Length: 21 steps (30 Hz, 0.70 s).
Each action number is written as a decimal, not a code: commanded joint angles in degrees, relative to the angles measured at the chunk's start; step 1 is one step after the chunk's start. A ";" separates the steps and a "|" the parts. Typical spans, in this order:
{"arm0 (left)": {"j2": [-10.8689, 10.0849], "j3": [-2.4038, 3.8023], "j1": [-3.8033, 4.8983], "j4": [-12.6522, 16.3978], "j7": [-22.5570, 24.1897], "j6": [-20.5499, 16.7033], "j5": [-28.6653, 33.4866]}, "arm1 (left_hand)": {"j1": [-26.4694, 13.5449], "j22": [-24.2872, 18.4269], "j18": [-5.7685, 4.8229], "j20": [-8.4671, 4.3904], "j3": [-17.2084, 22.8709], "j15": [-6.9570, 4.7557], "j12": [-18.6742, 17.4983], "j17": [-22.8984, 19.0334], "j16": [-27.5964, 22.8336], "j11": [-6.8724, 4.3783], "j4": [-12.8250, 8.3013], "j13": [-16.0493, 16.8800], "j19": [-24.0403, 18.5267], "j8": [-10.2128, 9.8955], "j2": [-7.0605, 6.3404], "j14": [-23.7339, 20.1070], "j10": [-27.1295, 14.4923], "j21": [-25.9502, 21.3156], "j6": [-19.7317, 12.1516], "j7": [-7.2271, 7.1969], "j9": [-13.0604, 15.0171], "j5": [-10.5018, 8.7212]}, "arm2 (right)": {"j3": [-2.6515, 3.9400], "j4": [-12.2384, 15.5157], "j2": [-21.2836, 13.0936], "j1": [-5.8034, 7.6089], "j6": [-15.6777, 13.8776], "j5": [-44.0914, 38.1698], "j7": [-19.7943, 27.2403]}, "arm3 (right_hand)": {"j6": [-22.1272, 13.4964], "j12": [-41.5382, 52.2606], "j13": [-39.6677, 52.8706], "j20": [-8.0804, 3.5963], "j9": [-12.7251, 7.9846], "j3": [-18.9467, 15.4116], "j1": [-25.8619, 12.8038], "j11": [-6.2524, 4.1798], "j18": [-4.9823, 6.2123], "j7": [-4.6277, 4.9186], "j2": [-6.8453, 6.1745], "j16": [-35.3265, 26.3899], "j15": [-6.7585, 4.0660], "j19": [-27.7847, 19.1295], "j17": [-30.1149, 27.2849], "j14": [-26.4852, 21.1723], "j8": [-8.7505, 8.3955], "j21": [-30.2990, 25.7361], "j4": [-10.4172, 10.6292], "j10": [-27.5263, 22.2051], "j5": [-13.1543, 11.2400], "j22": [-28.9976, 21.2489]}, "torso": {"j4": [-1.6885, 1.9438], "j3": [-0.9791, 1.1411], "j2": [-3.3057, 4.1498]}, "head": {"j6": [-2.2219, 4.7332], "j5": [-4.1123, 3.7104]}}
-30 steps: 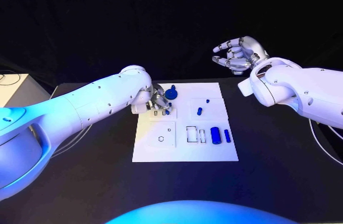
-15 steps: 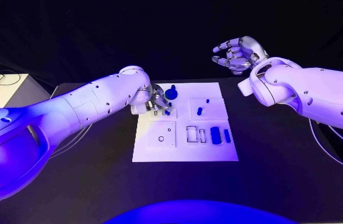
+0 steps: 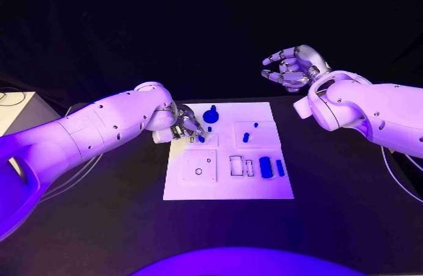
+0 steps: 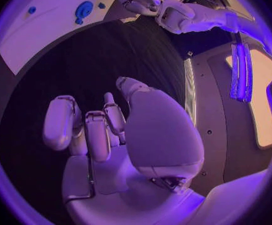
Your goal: Assemble the parts on the task board
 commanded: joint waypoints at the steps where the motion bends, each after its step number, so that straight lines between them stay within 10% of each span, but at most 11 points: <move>1: -0.68 0.06 0.05 1.12 0.47 -1.39 2.40 | -1.34 6.83 -0.80 -0.38 9.01 -0.67 0.30 15.09 0.19 -0.19 -8.93 0.08 2.00 0.70 -0.31 5.95 0.49 -0.05 1.14 -1.24 2.64 2.79 | 0.01 -0.10 -0.05 0.01 0.93 -0.84 0.17 | -0.45 -0.23 -0.05 -0.06 -0.08 0.34 -0.04 -0.03 0.28 0.02 -0.37 -0.24 -0.07 -0.45 6.07 3.82 0.31 -0.20 0.13 -0.28 0.15 0.00 | 0.15 0.05 -0.08 | -0.01 0.02; 9: -1.49 0.04 0.07 1.68 0.67 -3.45 0.84 | -2.99 7.47 -0.93 -0.74 9.21 -1.11 0.57 15.09 0.19 -0.69 -9.55 0.71 2.32 1.58 -1.05 5.95 1.25 0.21 1.99 -1.76 3.73 8.97 | 0.01 -0.20 -0.13 -0.01 0.88 -0.89 0.17 | -0.56 -0.30 -0.17 -0.06 -0.09 0.39 -0.11 -0.02 0.30 0.03 -0.43 -0.28 -0.06 -0.48 6.00 3.80 0.29 -0.29 0.12 -0.40 0.15 -0.06 | -0.03 -0.05 0.04 | 0.21 0.19; 21: 0.17 -0.09 0.00 2.01 1.52 -7.28 -9.19 | -3.29 7.76 -0.99 -0.85 9.26 -1.25 0.80 15.09 0.19 -0.84 -9.73 1.07 2.47 1.79 -1.28 5.95 1.59 0.34 2.28 -1.92 3.97 10.08 | 0.01 -0.21 -0.05 -0.02 0.92 -0.91 0.17 | -0.56 -0.30 -0.17 -0.06 -0.09 0.39 -0.11 -0.02 0.30 0.03 -0.43 -0.28 -0.06 -0.48 6.00 3.80 0.29 -0.29 0.12 -0.40 0.15 -0.06 | -0.05 -0.08 0.11 | 0.21 0.28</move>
